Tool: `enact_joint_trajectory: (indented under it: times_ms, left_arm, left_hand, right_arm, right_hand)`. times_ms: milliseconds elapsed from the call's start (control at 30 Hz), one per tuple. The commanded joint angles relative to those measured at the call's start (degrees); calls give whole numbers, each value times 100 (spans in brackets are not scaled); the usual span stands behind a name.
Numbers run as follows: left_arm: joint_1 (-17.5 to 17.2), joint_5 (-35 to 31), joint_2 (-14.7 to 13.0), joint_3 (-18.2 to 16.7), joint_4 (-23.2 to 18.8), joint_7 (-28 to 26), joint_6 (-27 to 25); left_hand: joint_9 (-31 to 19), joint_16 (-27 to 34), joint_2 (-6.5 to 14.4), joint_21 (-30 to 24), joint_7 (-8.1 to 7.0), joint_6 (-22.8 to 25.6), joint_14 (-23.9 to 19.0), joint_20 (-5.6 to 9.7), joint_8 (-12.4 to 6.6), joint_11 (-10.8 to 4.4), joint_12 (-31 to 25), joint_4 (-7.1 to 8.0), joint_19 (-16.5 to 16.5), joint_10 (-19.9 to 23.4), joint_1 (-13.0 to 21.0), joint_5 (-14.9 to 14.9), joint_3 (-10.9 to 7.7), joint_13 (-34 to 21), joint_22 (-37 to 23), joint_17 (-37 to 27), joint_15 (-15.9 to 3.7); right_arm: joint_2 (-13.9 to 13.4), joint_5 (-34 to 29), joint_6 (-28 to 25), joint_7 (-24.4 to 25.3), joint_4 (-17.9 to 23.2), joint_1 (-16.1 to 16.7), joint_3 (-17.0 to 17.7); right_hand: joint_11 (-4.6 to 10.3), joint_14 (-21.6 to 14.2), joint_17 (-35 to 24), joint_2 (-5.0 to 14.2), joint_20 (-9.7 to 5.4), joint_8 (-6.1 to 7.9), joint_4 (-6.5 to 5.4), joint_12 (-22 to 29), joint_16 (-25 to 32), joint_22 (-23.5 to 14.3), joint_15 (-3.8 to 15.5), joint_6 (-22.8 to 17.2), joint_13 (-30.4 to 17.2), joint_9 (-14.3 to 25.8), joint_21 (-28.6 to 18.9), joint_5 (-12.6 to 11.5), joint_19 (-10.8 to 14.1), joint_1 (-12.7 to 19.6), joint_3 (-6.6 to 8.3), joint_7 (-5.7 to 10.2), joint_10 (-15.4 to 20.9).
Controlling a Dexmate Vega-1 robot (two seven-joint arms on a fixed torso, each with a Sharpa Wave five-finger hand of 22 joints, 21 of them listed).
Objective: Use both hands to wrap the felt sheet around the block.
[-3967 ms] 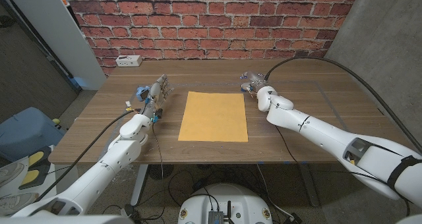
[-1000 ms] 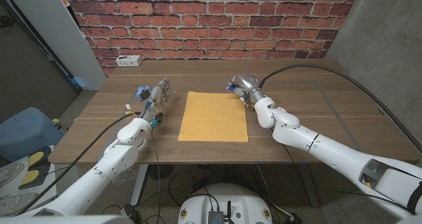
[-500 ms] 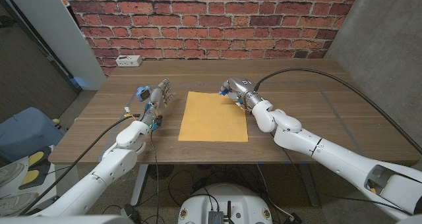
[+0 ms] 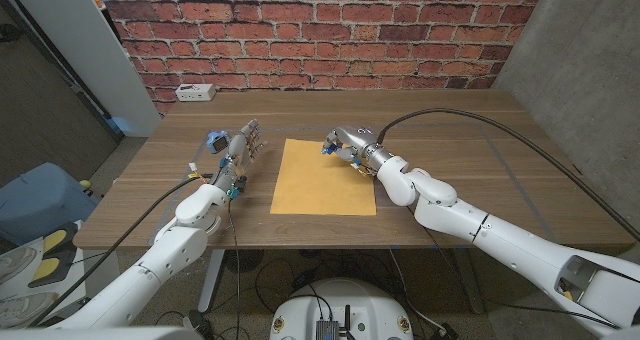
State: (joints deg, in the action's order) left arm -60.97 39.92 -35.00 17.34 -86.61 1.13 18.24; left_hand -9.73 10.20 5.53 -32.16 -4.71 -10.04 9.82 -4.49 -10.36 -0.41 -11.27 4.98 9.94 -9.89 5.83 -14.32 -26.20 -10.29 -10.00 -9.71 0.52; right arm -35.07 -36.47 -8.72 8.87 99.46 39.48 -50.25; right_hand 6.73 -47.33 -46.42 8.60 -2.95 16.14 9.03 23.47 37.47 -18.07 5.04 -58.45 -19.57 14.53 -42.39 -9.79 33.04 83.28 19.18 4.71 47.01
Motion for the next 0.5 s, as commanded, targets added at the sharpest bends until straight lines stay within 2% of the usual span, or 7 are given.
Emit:
enact_joint_trajectory:
  times_ms: [33, 133, 500]
  left_arm:
    - [-117, 18, -28, -24, -82, -23, 32]
    - [-150, 17, -37, -33, -106, -35, 40]
    - [-234, -8, -75, -64, -205, -115, 28]
  left_hand:
    - [-25, 31, -22, 38, -21, -232, 551, 15, -4, -23, -13, -4, 421, -703, -7, -30, 19, -16, -23, -20, 18]
    - [-25, 30, -22, 46, -17, -233, 553, 11, -3, -23, -13, -5, 422, -705, -7, -31, 21, -16, -24, -20, 17]
    - [-25, 31, -21, 72, -22, -230, 548, 14, -4, -20, -12, -8, 410, -705, -7, -33, 29, -16, -25, -21, 14]
  right_arm:
    - [44, -49, 288, -263, 35, 98, -22]
    - [59, -63, 366, -287, 5, 115, -40]
    - [151, -221, 416, -397, -244, 90, -144]
  right_hand:
    - [-220, -154, -34, 38, -777, -3, -33, 338, -33, -11, 850, -38, -479, 29, -87, -57, -47, -4, 23, -1, 321]
    - [-264, -167, -51, 39, -774, -9, -35, 330, -54, -7, 849, -38, -474, 32, -132, -57, -59, -3, 24, -3, 325]
    - [-255, -210, -104, 33, -760, -21, -37, 313, -120, 13, 849, -55, -478, 40, -273, -56, -107, -4, 22, -12, 342]
